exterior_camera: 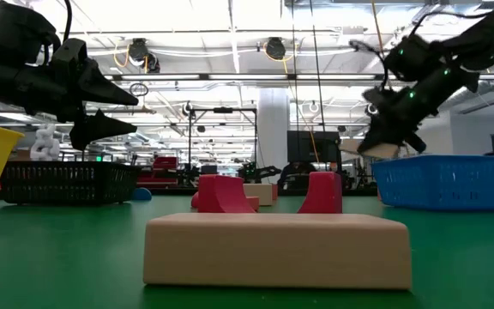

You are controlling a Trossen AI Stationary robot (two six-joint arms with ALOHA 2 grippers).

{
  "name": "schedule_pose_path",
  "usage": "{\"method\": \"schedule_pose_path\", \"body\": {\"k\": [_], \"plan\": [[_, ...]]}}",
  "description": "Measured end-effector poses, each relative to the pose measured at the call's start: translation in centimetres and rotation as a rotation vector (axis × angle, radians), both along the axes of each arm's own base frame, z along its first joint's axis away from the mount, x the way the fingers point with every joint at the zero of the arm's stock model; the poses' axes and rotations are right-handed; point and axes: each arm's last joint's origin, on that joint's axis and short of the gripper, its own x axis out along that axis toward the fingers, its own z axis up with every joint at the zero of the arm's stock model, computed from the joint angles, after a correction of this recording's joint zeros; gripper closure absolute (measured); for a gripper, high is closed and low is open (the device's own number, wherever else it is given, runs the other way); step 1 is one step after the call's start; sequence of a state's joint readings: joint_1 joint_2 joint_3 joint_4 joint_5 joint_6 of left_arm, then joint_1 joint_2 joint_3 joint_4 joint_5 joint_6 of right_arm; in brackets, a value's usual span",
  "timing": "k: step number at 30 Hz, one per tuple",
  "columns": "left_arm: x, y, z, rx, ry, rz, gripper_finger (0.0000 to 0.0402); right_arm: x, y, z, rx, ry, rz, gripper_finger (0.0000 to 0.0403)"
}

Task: Sort & place blocks by color
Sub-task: Put the top brown block into the green bin

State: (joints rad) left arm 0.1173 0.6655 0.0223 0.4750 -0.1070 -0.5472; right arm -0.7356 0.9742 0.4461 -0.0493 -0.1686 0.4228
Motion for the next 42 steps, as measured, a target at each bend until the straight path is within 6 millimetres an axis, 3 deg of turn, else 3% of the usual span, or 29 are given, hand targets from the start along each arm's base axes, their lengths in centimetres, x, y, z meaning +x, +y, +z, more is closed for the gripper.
{"method": "schedule_pose_path", "body": {"k": [9,19,28,35,42], "plan": [[0.0,0.0,0.0,0.000,0.000,0.000,0.0108,2.8,6.0,1.8,0.142,-0.178,0.263,0.0363],[0.0,0.0,0.0,0.000,0.000,0.000,0.0108,3.9,12.5,2.2,0.363,-0.223,0.407,0.0363],[0.0,0.0,0.0,0.000,0.000,0.000,0.0108,5.1,16.8,5.6,0.388,-0.355,0.490,0.0363],[0.0,0.0,0.0,0.000,0.000,0.000,0.0108,6.5,20.2,6.4,0.444,-0.242,0.621,0.0363],[0.0,0.0,0.0,0.000,0.000,0.000,0.0108,5.9,23.4,5.6,0.625,-0.061,0.716,0.0359]]}}
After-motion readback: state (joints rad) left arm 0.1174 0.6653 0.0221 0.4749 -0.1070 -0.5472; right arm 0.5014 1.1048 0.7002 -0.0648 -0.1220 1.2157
